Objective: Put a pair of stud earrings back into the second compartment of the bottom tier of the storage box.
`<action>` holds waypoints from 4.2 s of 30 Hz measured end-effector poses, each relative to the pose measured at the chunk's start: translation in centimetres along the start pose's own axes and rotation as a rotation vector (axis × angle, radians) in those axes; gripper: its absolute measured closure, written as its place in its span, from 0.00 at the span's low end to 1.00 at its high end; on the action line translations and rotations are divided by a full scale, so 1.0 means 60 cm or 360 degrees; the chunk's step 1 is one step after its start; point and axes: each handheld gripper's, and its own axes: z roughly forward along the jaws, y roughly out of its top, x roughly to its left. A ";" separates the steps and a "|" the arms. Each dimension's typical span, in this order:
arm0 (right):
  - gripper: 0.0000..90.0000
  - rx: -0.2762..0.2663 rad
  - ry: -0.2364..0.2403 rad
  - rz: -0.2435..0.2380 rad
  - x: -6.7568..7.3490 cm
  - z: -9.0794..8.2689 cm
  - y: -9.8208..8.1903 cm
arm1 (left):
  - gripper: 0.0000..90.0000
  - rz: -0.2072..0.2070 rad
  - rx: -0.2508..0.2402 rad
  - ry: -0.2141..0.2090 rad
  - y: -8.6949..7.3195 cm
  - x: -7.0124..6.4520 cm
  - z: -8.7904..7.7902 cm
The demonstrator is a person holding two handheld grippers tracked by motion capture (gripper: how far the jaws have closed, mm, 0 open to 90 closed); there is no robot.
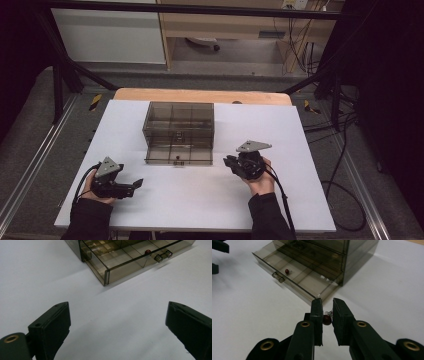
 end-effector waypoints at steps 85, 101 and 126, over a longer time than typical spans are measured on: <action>0.88 0.0088 0.0099 -0.0037 0.098 0.226 0.074 | 0.07 0.0007 -0.0006 -0.0017 0.001 0.000 -0.001; 0.72 0.0062 0.0105 -0.0031 0.097 0.212 0.079 | 0.07 0.0010 -0.0005 -0.0017 0.001 0.000 -0.001; 0.17 -0.0025 0.0137 -0.0100 0.097 0.119 0.094 | 0.07 0.0006 -0.0004 -0.0016 0.001 0.001 -0.001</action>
